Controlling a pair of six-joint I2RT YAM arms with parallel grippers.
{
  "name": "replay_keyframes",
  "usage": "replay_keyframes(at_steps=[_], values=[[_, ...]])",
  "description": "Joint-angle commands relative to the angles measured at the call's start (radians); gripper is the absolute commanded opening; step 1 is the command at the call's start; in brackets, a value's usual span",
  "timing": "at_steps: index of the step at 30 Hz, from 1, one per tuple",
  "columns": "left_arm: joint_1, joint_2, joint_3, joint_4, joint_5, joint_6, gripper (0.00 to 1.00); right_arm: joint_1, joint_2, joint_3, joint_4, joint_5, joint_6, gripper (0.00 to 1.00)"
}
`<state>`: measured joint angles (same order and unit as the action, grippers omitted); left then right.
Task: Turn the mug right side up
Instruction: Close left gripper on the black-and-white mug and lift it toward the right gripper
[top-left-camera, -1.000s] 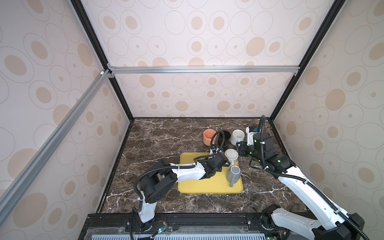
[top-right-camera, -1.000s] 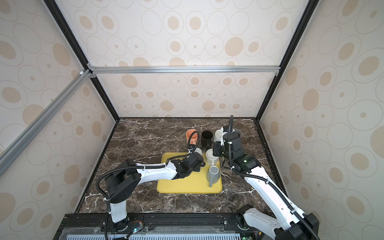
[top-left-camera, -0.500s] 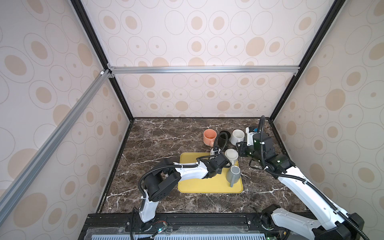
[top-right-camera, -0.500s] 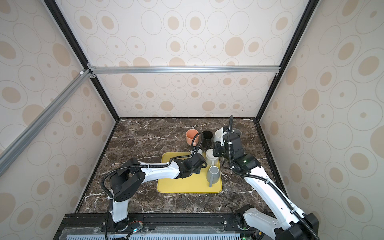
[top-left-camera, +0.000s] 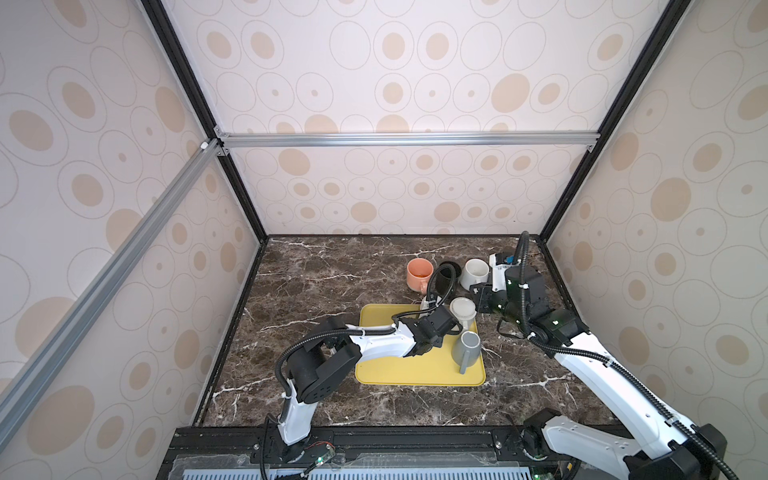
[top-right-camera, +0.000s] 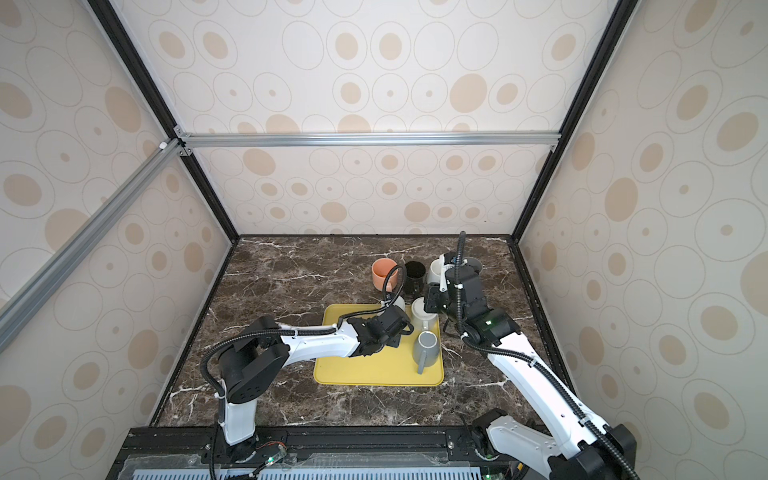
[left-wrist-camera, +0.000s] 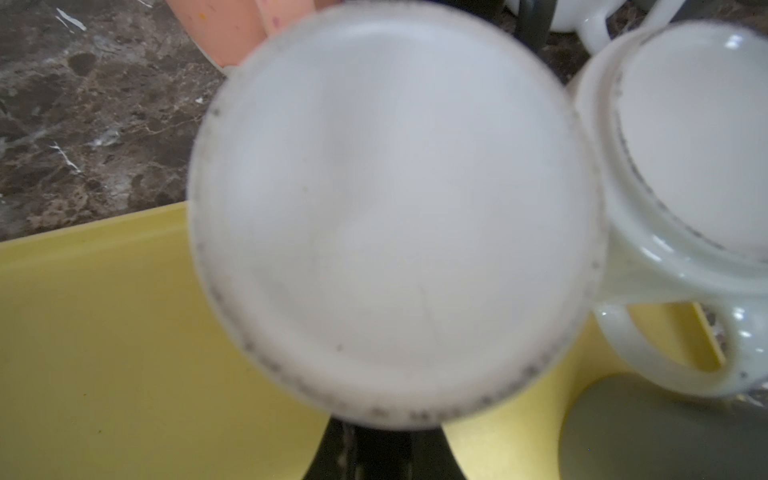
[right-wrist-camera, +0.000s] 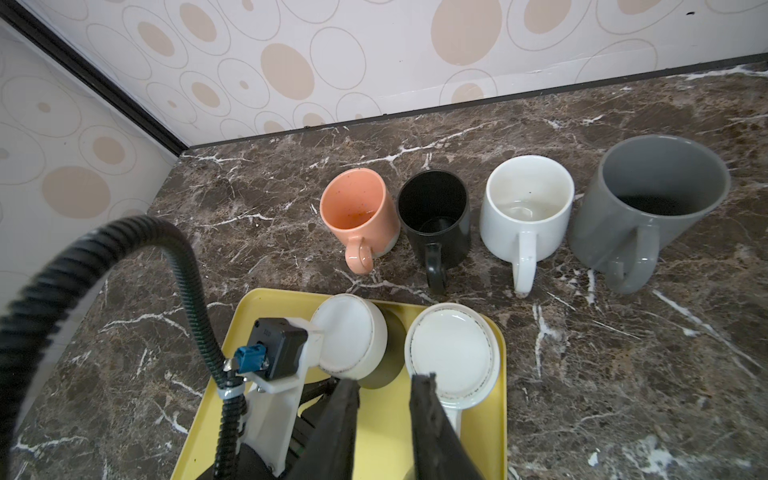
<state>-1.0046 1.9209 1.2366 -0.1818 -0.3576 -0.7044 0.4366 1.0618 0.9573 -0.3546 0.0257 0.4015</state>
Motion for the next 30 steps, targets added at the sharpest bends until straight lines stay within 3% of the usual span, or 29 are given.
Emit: replay_keyframes(at_steps=[1,7,12,20,23,26,30], values=[[0.015,-0.128,-0.023,0.041,-0.070,0.042,0.00,-0.003,0.020,-0.022,0.050,-0.103,0.012,0.26],[0.025,-0.273,-0.086,0.080,-0.104,0.080,0.00,-0.003,0.044,-0.030,0.102,-0.212,0.038,0.25],[0.057,-0.375,-0.149,0.164,-0.041,0.081,0.00,-0.004,0.053,-0.026,0.118,-0.257,0.063,0.25],[0.196,-0.659,-0.393,0.575,0.238,-0.017,0.00,-0.003,0.020,-0.028,0.184,-0.379,0.147,0.25],[0.227,-0.728,-0.442,0.638,0.281,-0.057,0.00,-0.005,0.033,-0.034,0.263,-0.454,0.217,0.26],[0.267,-0.808,-0.520,0.754,0.336,-0.121,0.00,-0.030,0.027,-0.078,0.432,-0.558,0.336,0.28],[0.352,-0.878,-0.657,1.045,0.483,-0.274,0.00,-0.050,0.062,-0.114,0.665,-0.712,0.488,0.33]])
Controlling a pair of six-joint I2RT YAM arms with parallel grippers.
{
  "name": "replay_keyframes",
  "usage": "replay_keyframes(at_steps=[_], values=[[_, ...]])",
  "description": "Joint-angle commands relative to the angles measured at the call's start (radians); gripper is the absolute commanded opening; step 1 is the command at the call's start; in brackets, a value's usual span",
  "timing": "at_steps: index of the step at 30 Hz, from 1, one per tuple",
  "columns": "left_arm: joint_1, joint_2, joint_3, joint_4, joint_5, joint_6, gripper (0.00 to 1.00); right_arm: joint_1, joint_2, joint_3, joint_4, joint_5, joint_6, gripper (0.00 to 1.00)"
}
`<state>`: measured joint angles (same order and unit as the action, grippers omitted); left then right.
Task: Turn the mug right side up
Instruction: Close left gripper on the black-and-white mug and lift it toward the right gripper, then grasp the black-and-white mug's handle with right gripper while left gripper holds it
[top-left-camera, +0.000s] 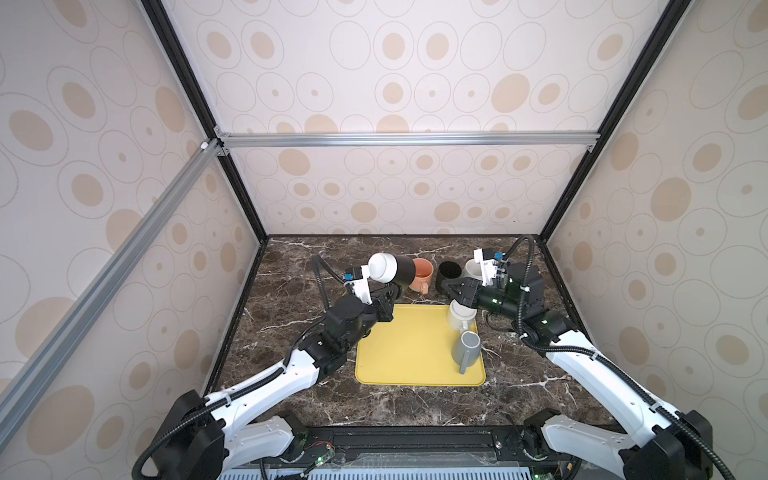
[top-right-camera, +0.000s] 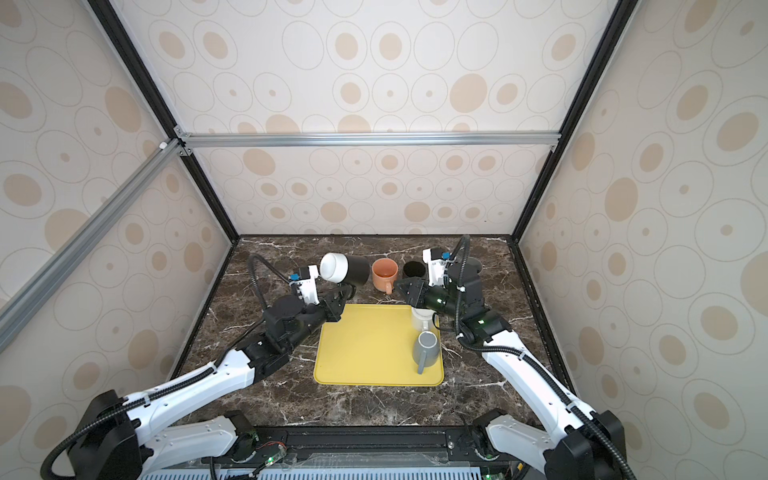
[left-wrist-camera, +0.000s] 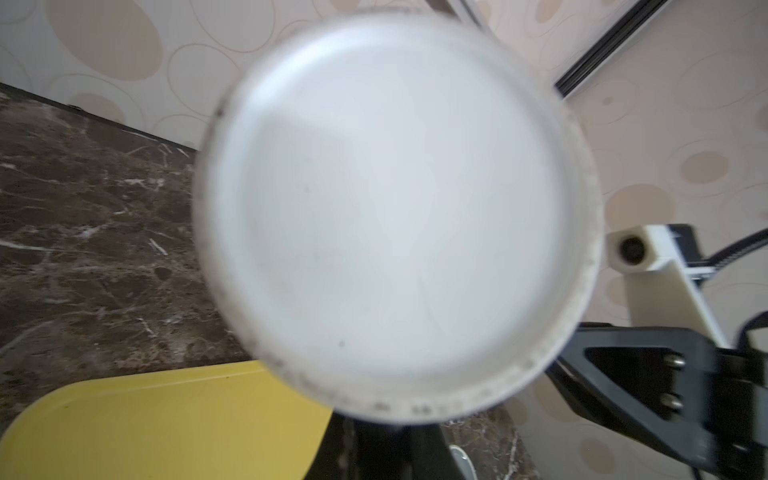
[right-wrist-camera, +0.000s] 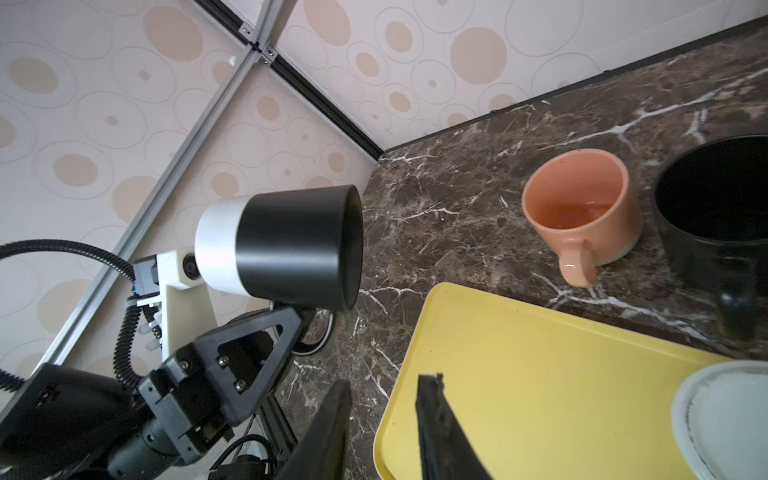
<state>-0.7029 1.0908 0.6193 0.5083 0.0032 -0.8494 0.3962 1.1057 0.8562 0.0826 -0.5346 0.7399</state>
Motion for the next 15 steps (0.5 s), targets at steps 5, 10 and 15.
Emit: replay_keyframes(at_steps=[5,10,15], values=[[0.113,-0.019,-0.118,0.651,0.246,-0.293,0.00,-0.008,0.072,-0.024,0.457,-0.281,0.303,0.35],[0.119,0.089,-0.117,0.856,0.304,-0.405,0.00,0.023,0.068,-0.035,0.479,-0.279,0.297,0.45],[0.115,0.221,-0.110,1.083,0.325,-0.523,0.00,0.065,0.049,-0.013,0.351,-0.241,0.211,0.43]])
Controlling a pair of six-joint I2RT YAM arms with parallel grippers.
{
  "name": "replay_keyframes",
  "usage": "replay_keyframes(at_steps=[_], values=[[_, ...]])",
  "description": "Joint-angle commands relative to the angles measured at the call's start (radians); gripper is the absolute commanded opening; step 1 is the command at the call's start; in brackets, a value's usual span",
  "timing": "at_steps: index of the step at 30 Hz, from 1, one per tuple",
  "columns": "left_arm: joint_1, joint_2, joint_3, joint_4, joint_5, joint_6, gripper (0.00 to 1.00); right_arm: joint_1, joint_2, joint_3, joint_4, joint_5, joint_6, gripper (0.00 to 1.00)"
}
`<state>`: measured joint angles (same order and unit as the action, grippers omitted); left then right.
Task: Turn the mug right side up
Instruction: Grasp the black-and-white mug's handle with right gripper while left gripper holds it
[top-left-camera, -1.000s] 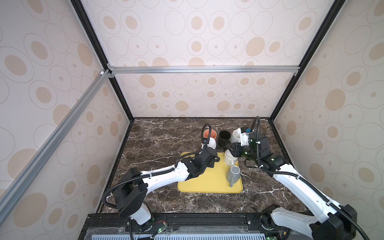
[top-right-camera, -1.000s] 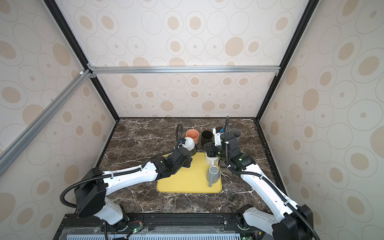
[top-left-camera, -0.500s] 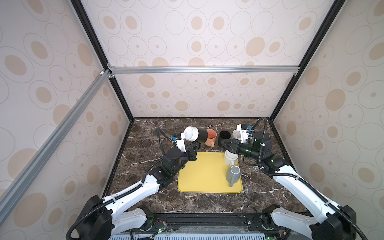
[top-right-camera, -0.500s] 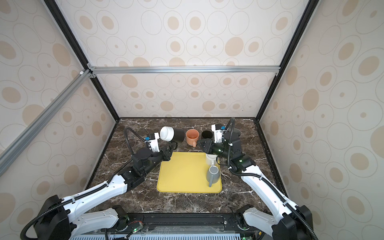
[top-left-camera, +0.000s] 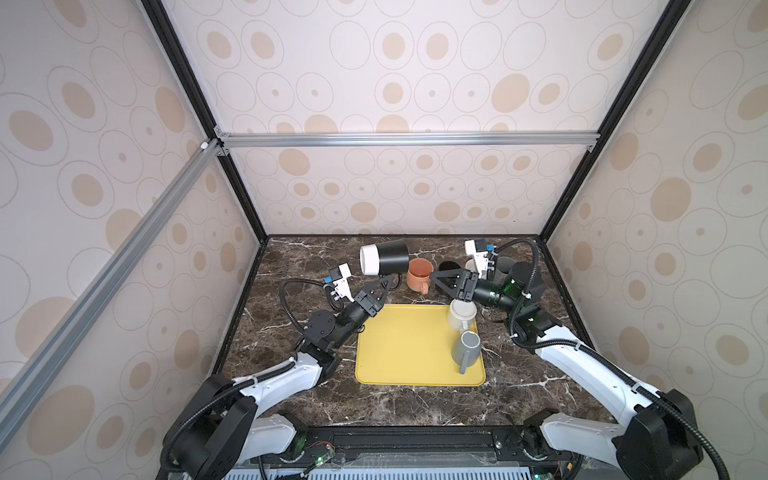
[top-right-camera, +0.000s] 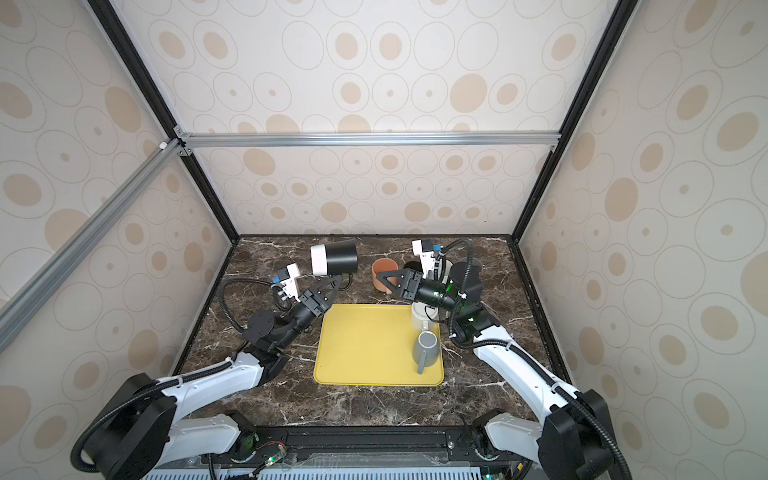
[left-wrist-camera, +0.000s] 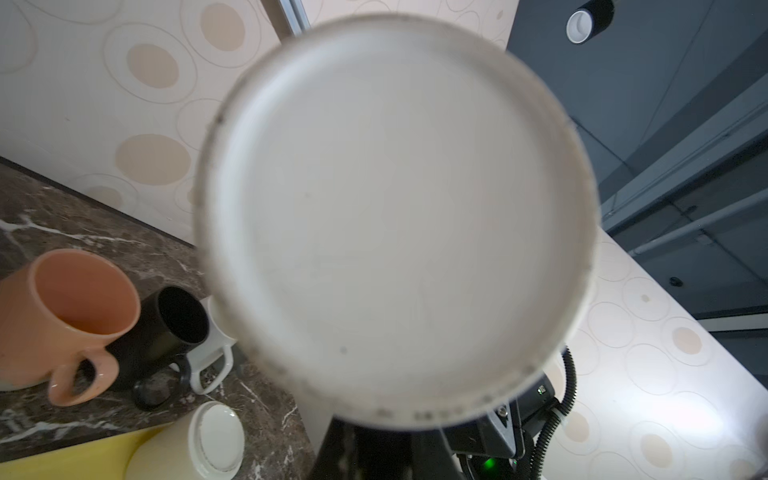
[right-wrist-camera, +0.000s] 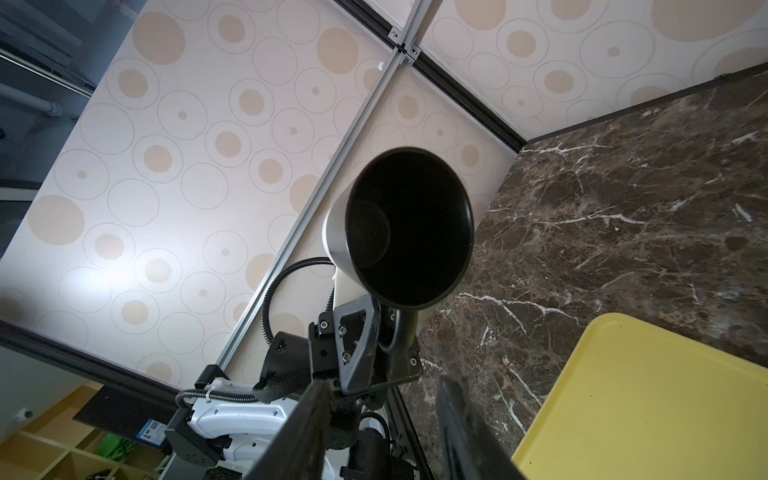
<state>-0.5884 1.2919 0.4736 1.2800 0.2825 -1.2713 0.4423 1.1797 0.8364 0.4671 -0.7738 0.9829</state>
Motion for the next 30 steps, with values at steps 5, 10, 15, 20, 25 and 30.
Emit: replay_keyframes(at_steps=[5,10,15,20,25,30], values=[[-0.019,0.072,0.054,0.358,0.056,-0.117,0.00,0.050,-0.011,0.028,-0.057,0.002,-0.052,0.41],[-0.045,0.078,0.066,0.347,0.050,-0.104,0.00,0.085,0.015,0.055,-0.105,0.025,-0.101,0.41],[-0.072,0.082,0.069,0.354,0.038,-0.084,0.00,0.092,0.051,0.071,-0.078,0.025,-0.090,0.39],[-0.112,0.113,0.082,0.384,0.031,-0.079,0.00,0.098,0.067,0.086,-0.063,0.027,-0.092,0.38],[-0.141,0.155,0.103,0.414,0.034,-0.084,0.00,0.113,0.076,0.096,-0.052,0.026,-0.090,0.37],[-0.152,0.182,0.108,0.450,0.024,-0.098,0.00,0.121,0.064,0.093,-0.033,0.034,-0.073,0.29]])
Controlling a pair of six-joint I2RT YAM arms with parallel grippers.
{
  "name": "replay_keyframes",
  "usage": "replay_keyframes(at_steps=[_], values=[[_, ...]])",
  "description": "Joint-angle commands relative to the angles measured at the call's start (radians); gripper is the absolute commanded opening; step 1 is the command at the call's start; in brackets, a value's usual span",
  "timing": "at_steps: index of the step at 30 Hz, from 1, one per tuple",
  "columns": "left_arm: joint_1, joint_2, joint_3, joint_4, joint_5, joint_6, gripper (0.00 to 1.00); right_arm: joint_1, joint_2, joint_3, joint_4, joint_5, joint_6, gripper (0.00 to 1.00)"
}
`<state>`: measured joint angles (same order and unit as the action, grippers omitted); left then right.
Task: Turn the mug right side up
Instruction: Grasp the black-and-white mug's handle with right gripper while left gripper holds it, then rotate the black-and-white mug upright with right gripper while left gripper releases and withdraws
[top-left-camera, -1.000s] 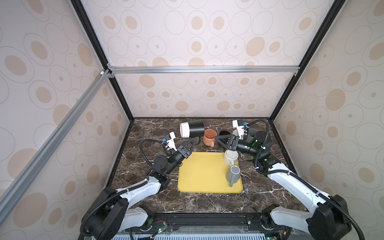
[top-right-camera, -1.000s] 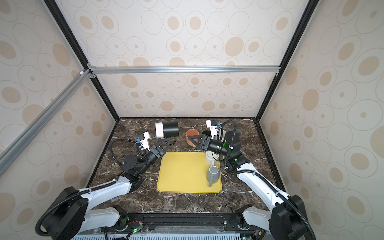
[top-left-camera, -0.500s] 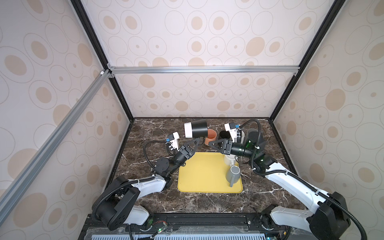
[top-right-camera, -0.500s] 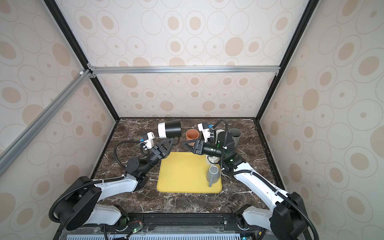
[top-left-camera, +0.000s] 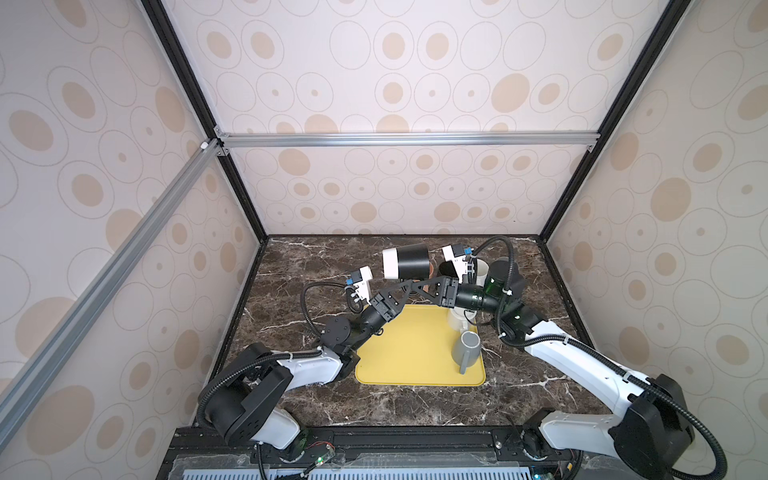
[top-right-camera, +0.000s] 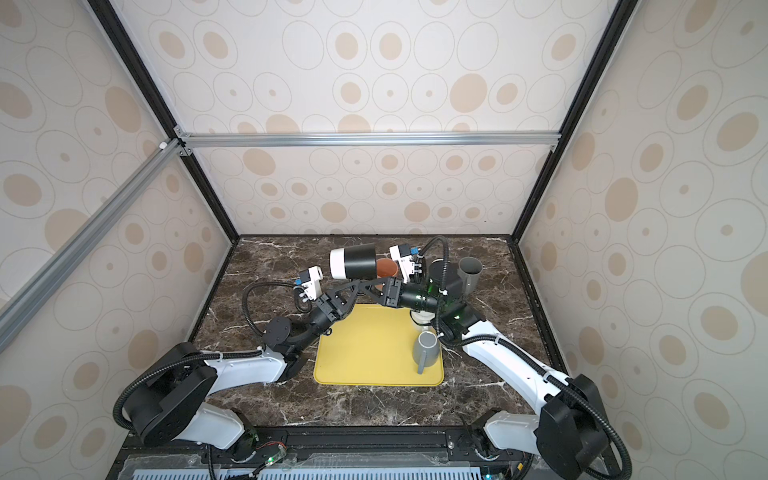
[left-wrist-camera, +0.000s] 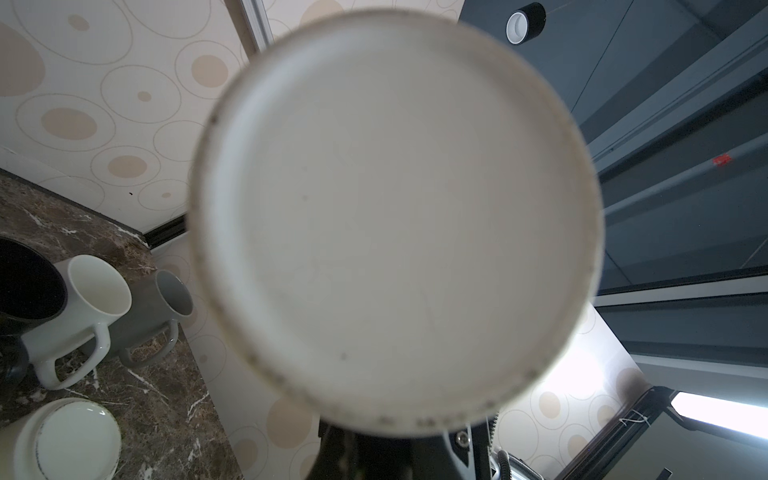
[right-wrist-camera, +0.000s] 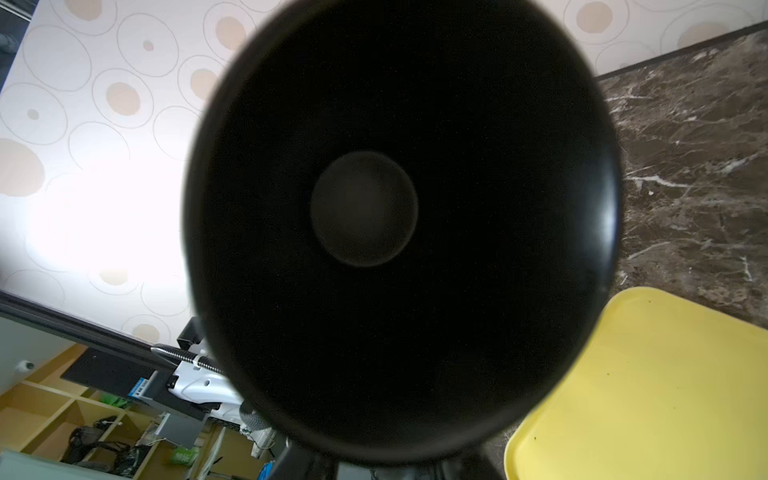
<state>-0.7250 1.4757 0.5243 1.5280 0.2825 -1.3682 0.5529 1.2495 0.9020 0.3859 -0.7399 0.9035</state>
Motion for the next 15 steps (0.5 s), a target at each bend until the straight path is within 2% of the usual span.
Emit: replay_keyframes(at_steps=[1,9,11,13,15], values=[[-0.019,0.004,0.060,0.216,0.024,-0.008,0.00,0.011,-0.010,0.029,0.047,0.004,0.006,0.29],[-0.035,0.061,0.049,0.313,0.011,-0.058,0.00,0.012,-0.031,0.028,0.081,0.036,0.012,0.23],[-0.044,0.073,0.056,0.314,0.015,-0.062,0.00,0.011,-0.019,0.040,0.089,0.027,0.021,0.15],[-0.049,0.078,0.059,0.313,0.014,-0.057,0.00,0.012,-0.012,0.050,0.091,0.019,0.022,0.01],[-0.050,0.074,0.050,0.313,0.012,-0.051,0.00,0.012,-0.007,0.055,0.089,0.024,0.022,0.00]])
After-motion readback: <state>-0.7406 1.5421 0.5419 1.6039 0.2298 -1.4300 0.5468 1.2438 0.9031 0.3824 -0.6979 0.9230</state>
